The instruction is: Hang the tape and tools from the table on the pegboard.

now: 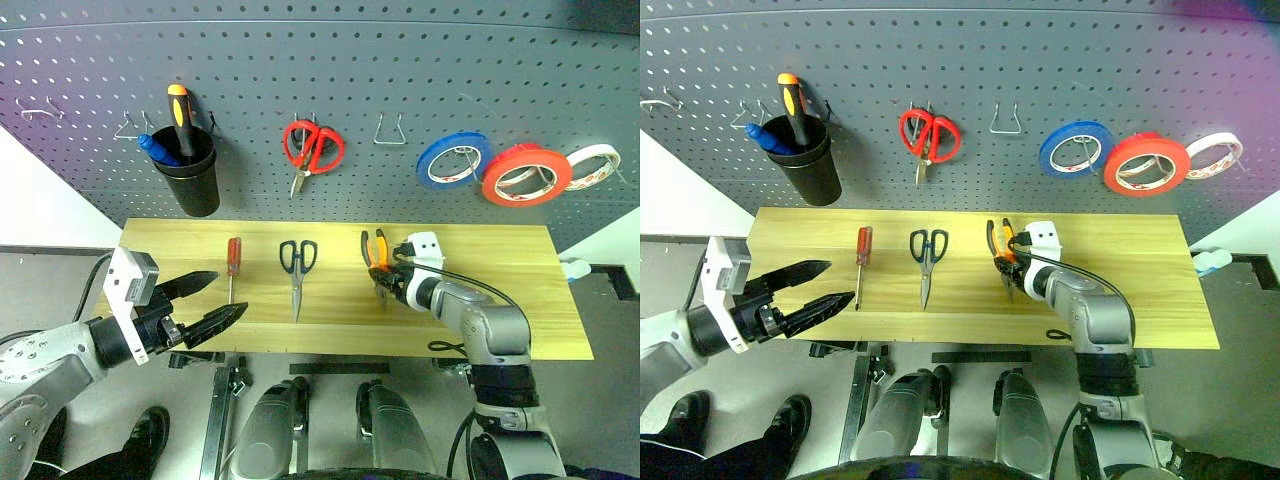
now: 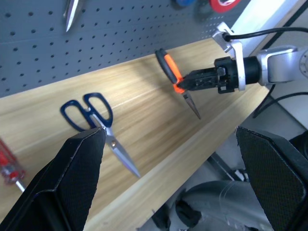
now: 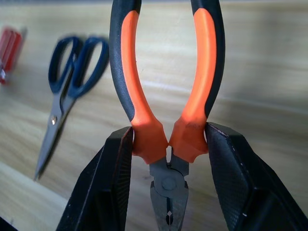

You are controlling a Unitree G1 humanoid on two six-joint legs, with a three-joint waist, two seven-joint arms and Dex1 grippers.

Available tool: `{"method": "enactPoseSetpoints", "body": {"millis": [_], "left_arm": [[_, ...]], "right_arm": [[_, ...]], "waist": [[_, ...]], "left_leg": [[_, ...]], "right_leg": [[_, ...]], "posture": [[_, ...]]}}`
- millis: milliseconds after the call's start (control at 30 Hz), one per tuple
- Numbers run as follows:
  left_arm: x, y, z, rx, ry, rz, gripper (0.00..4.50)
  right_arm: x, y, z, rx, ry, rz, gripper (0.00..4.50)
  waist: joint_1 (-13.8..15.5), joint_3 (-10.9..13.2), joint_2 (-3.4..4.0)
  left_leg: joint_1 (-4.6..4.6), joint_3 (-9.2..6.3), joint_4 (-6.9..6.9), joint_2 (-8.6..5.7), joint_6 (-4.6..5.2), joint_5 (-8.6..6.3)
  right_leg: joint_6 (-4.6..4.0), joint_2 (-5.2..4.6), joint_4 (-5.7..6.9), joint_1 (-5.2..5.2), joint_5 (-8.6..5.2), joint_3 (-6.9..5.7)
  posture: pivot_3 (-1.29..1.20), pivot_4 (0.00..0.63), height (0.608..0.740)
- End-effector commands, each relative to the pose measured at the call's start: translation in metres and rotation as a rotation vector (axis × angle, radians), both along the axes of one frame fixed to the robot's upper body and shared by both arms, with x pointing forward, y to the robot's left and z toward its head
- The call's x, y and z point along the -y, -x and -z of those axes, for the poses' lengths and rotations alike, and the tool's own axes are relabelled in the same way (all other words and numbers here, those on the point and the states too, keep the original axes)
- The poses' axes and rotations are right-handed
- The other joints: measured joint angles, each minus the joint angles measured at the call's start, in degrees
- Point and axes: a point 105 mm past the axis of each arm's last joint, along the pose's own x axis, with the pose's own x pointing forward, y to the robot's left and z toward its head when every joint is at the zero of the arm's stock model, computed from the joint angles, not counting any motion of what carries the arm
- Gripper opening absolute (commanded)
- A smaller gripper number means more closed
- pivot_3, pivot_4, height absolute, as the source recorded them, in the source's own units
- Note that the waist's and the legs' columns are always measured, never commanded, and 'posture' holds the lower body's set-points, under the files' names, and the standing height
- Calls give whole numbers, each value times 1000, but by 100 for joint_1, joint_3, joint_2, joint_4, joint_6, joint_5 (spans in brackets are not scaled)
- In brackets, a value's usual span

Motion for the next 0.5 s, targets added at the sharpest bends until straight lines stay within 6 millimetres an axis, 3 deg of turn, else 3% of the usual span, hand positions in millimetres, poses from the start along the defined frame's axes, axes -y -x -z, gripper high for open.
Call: {"method": "enactPoseSetpoints", "body": {"millis": [33, 300, 500], "left_arm": [[-1, -2, -3, 18, -13, 27, 4500], [-4, -7, -8, 16, 5, 61, 4500], [-1, -14, -14, 46, -3, 89, 4500]], "right_arm": [[2, 3, -22, 116, -70, -6, 2037], [6, 7, -39, 275, -191, -20, 2037], [11, 4, -50, 373, -215, -20, 2037]], "waist": [[-10, -3, 1], [-63, -38, -8], [-155, -247, -56]], "left_leg": [[0, 0, 0, 0, -2, 2], [1, 5, 12, 0, -9, 11], [6, 6, 20, 1, -15, 16]], "right_leg": [[0, 1, 2, 0, 0, 0], [3, 9, 13, 3, 2, -1], [5, 19, 23, 11, 3, -4]], "posture": [[74, 166, 740], [49, 119, 740], [25, 71, 740]]}}
